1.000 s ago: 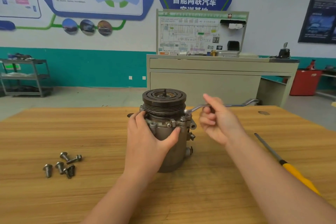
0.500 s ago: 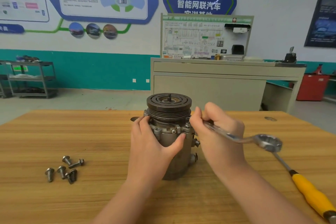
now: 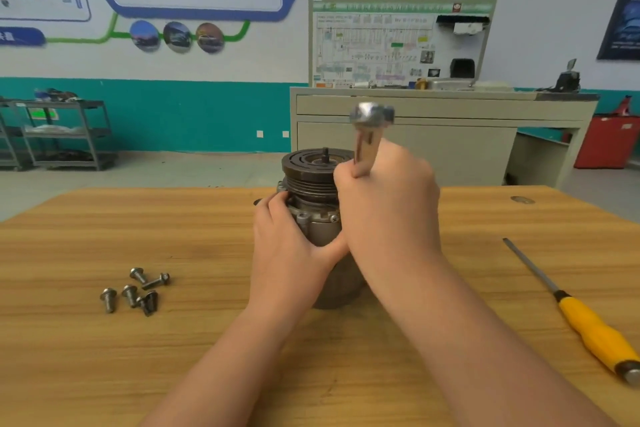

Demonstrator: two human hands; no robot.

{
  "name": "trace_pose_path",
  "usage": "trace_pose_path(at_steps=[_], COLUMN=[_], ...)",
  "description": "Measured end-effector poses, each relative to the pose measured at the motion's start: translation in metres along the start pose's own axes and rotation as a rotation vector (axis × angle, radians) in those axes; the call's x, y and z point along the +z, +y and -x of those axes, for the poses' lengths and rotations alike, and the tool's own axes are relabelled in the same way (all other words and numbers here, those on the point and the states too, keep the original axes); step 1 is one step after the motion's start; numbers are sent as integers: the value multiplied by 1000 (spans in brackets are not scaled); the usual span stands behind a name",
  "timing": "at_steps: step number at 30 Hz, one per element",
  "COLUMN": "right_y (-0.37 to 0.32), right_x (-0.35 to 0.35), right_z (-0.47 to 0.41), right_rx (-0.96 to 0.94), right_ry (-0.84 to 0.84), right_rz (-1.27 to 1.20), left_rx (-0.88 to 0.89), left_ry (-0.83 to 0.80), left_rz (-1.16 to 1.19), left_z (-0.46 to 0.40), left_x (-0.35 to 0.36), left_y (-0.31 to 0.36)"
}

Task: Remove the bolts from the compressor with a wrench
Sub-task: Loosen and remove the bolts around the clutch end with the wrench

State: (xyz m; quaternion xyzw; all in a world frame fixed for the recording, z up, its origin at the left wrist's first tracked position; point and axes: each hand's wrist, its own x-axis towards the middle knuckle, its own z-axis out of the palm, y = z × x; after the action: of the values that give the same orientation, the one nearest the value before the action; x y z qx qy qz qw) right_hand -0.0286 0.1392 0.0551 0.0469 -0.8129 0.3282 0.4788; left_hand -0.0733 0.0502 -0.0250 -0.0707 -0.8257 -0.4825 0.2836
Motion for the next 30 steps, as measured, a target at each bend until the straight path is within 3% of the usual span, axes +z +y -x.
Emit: trace_pose_path(at_steps=[8,11,15,24,30], right_y=[25,32,34,21,-2], right_x=[-14,-12,-16,-14,3], right_z=[-48,-51,-50,-28,13], right_rx=[463,517,431,236,-125], right_ry=[-276,-323,-199,-106,-109], right_rz=[-327,-406,-430,-105,153], left_rx=[52,56,54,69,-25], left_ry=[57,60,59,51,-7], left_rz=[-3,1,-6,-9,154], left_z=[-1,-1,-3,-3,-4], left_x=[3,4,4,4,1], left_y=[-4,-6,-8,-10,-4])
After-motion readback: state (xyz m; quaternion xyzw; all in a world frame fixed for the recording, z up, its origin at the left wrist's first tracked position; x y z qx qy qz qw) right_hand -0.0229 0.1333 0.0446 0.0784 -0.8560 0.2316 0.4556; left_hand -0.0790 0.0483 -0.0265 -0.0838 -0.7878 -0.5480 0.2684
